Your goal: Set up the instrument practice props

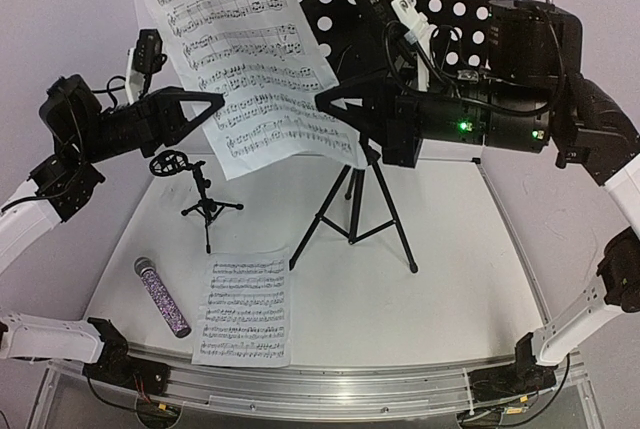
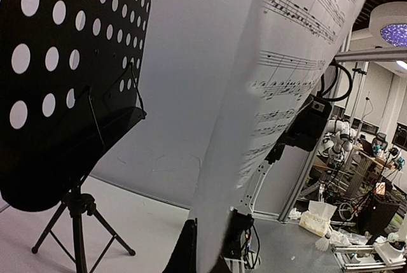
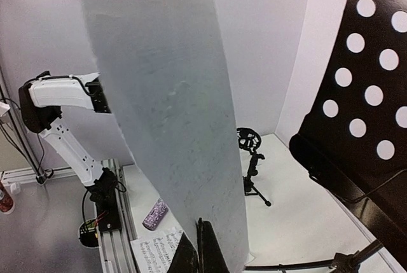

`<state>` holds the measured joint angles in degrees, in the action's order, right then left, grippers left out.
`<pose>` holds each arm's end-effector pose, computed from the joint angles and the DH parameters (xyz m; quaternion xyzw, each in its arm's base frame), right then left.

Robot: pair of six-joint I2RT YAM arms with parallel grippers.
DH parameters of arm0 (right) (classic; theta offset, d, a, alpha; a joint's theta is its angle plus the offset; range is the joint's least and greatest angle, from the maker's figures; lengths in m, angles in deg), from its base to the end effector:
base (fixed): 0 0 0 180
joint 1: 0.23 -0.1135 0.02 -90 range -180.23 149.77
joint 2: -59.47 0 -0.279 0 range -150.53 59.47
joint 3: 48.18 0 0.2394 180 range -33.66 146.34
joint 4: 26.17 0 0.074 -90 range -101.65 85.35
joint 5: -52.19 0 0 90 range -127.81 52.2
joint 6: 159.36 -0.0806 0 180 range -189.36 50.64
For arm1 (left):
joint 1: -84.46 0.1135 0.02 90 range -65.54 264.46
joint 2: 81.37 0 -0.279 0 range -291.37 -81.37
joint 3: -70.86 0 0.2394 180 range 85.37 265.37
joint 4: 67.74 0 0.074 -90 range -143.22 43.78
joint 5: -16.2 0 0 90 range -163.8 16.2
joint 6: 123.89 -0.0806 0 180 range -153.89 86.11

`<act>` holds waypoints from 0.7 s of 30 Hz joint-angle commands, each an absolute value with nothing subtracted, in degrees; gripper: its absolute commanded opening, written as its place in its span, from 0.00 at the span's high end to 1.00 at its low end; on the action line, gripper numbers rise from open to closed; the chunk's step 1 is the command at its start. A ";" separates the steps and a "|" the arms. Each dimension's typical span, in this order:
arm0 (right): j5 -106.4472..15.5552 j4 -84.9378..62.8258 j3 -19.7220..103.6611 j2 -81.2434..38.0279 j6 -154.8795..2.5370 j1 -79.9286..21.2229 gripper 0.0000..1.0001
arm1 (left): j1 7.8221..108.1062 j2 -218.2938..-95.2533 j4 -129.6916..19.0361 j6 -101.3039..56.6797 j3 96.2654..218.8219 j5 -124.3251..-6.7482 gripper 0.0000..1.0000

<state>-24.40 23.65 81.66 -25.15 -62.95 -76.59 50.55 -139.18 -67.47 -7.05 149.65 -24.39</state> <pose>0.0923 0.3011 0.5490 -0.4231 0.6000 0.3158 0.6011 0.1428 -0.1697 0.4800 0.3750 0.4943 -0.5829 0.5247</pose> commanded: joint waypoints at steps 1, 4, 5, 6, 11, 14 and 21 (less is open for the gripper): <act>-17.13 19.34 82.05 -25.41 -66.26 -74.65 1.00 | 50.79 -140.48 -61.97 -6.33 157.97 -25.76 1.00; -7.80 18.88 85.19 -28.30 -67.15 -74.20 1.00 | 50.80 -141.78 -55.07 -6.25 162.84 -30.01 1.00; -5.10 18.81 86.88 -30.16 -67.08 -74.16 1.00 | 50.80 -142.27 -52.07 -6.56 165.20 -32.12 1.00; -2.35 18.76 88.95 -32.22 -67.06 -74.14 1.00 | 50.80 -142.76 -48.88 -6.98 167.53 -34.25 1.00; 6.20 17.84 103.27 -43.18 -65.05 -74.14 0.82 | 50.80 -142.77 -39.05 -6.84 172.89 -39.82 1.00; 10.76 15.85 111.07 -48.51 -64.18 -73.81 0.68 | 51.09 -142.01 -36.59 -5.40 173.71 -41.23 1.00; 14.80 5.48 112.78 -49.88 -63.32 -73.43 0.48 | 52.70 -141.88 -33.69 -4.09 177.32 -43.64 1.00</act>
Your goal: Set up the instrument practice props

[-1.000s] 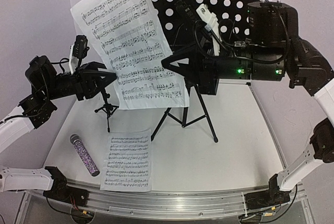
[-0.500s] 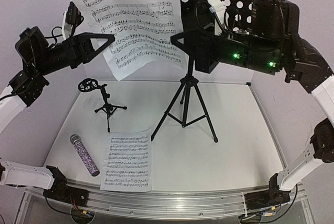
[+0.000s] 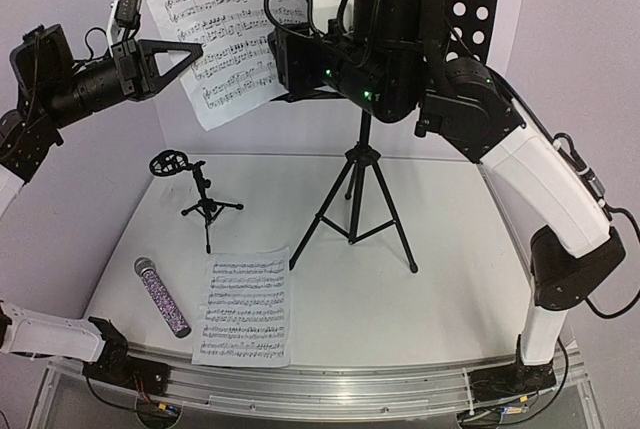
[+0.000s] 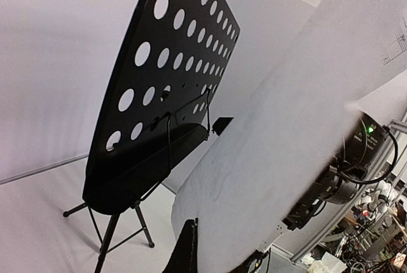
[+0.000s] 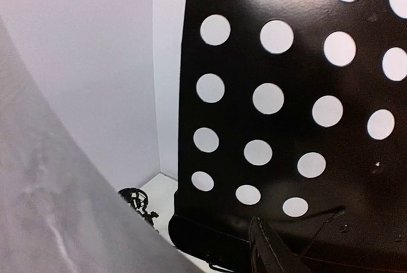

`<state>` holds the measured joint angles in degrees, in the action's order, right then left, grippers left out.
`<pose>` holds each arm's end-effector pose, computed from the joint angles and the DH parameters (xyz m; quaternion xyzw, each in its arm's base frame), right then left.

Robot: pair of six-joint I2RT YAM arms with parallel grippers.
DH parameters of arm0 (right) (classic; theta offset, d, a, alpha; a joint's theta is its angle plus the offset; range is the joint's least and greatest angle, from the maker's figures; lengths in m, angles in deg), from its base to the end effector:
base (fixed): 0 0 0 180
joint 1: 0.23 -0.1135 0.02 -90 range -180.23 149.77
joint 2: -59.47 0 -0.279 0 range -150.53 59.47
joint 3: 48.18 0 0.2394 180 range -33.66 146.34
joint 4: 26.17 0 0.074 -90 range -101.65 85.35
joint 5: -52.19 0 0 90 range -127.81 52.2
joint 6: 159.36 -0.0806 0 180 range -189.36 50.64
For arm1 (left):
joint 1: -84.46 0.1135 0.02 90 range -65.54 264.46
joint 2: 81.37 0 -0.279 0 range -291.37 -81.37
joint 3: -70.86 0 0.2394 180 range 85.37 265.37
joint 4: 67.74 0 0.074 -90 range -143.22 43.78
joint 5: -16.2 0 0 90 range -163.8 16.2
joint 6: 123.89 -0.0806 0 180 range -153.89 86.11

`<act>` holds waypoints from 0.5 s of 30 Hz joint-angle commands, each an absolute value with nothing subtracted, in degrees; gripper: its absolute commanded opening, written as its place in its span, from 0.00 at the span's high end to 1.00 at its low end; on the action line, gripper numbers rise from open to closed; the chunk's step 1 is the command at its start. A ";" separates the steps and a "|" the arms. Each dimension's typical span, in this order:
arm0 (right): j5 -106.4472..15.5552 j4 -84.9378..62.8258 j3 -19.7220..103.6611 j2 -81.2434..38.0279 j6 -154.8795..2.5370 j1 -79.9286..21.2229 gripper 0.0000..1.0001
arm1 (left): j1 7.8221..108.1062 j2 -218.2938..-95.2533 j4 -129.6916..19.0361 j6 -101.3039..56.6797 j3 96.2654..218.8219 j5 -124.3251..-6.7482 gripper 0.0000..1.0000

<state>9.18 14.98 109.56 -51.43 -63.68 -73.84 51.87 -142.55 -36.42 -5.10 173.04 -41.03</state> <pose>0.1727 0.3783 0.5616 -0.1651 0.6625 0.1579 0.7134 0.1500 -0.1477 0.5388 0.2360 0.6112 -0.5307 0.5377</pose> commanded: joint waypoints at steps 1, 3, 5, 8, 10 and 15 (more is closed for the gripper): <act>15.19 4.34 112.73 -49.77 -62.95 -73.40 0.47 | 52.93 -141.64 -33.06 -4.16 177.57 -44.33 1.00; 16.12 2.06 112.80 -49.77 -61.62 -73.37 0.46 | 53.76 -140.98 -31.99 -4.19 177.37 -45.22 1.00; 17.56 0.63 113.70 -50.12 -60.21 -73.10 0.45 | 55.12 -140.14 -31.49 -3.60 176.88 -45.14 1.00; 19.27 0.06 114.94 -50.14 -58.70 -72.79 0.43 | 56.74 -139.12 -30.39 -2.67 176.55 -45.75 1.00; 20.31 -0.05 114.66 -49.58 -58.08 -72.74 0.41 | 57.83 -138.19 -29.94 -2.23 176.38 -46.18 1.00; 23.04 -0.02 108.06 -46.07 -58.50 -72.74 0.39 | 59.47 -136.83 -30.41 -1.61 175.62 -45.18 1.00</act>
<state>19.09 2.49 111.75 -50.33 -59.28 -72.85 58.37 -138.59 -30.15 -2.58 175.02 -45.13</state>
